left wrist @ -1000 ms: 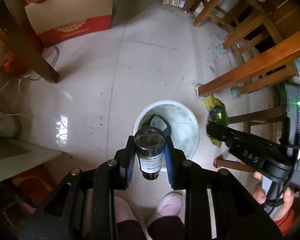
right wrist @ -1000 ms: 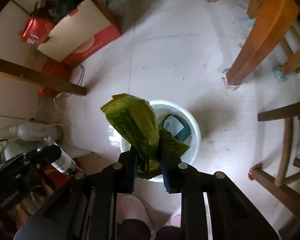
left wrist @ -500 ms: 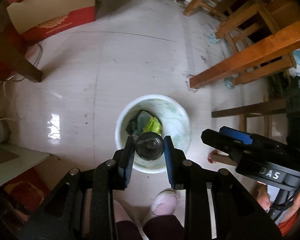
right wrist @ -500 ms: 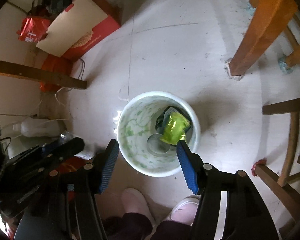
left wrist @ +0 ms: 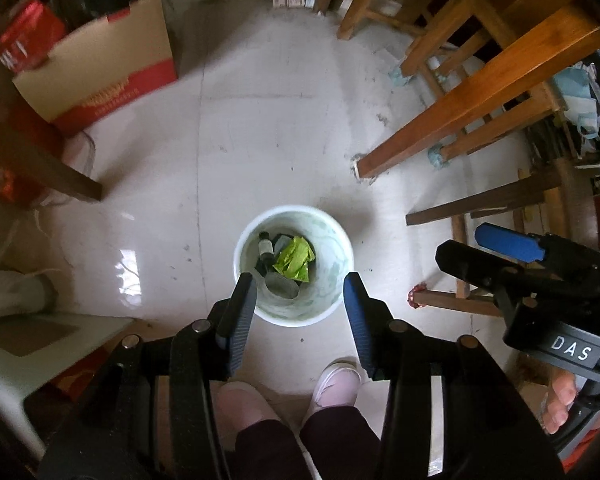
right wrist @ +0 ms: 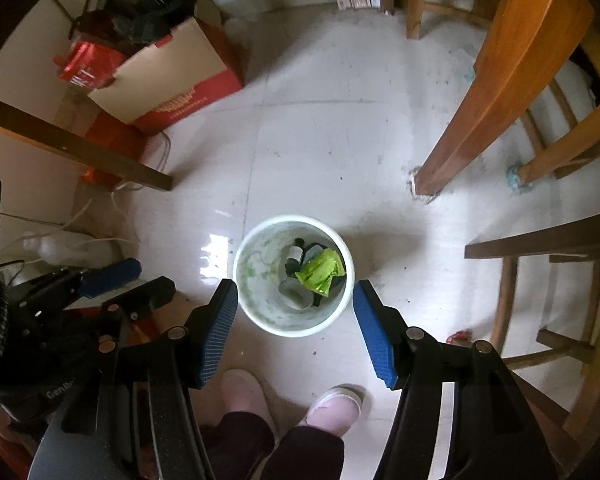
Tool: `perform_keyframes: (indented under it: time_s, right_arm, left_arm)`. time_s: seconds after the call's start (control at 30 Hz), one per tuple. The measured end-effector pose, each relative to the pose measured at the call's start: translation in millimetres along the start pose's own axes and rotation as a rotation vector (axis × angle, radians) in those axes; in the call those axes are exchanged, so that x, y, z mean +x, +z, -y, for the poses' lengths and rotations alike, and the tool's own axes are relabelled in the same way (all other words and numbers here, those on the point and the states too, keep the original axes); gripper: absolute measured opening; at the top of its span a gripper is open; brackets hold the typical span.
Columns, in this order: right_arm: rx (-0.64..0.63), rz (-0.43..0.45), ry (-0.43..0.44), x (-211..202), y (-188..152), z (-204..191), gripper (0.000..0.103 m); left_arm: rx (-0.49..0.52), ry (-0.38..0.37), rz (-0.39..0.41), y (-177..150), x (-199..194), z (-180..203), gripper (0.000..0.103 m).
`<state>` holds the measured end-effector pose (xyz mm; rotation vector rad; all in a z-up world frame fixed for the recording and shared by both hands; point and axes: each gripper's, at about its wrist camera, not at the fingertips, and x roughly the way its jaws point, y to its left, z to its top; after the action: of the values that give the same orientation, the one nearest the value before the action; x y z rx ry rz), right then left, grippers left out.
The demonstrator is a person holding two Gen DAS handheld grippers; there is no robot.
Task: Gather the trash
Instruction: 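Raise both open tools from the bucket back toward the table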
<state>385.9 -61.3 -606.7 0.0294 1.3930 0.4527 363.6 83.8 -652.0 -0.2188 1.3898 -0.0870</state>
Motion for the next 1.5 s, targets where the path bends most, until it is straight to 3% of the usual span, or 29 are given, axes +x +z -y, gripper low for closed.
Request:
perform_keyframes:
  time_s: [0.37,0.83,1.17,1.3,1.5]
  right_arm:
    - [0.006,0.119,0.013,-144,18,-47,0.056]
    - [-0.024,0.406,-0.014,-356,13,-130,0.056]
    - [-0.011,0.613,-0.042,-472,1,-178,0.056]
    - [-0.013,0.702,-0.066,-505,-10,-189,0.056]
    - [-0.001,0.802,-0.117,-540,-16,-197,0.056]
  left_arm:
    - [0.053,0.033,0.162,23,-184,18,0.044]
    - [0.116,0.028,0.429,24,-414,32,0.044]
    - [0.138,0.027,0.605,9,-536,25,0.046]
    - [0.161,0.037,0.709,-1,-577,26,0.058]
    - [0.183,0.000,0.780,0,-608,31,0.077]
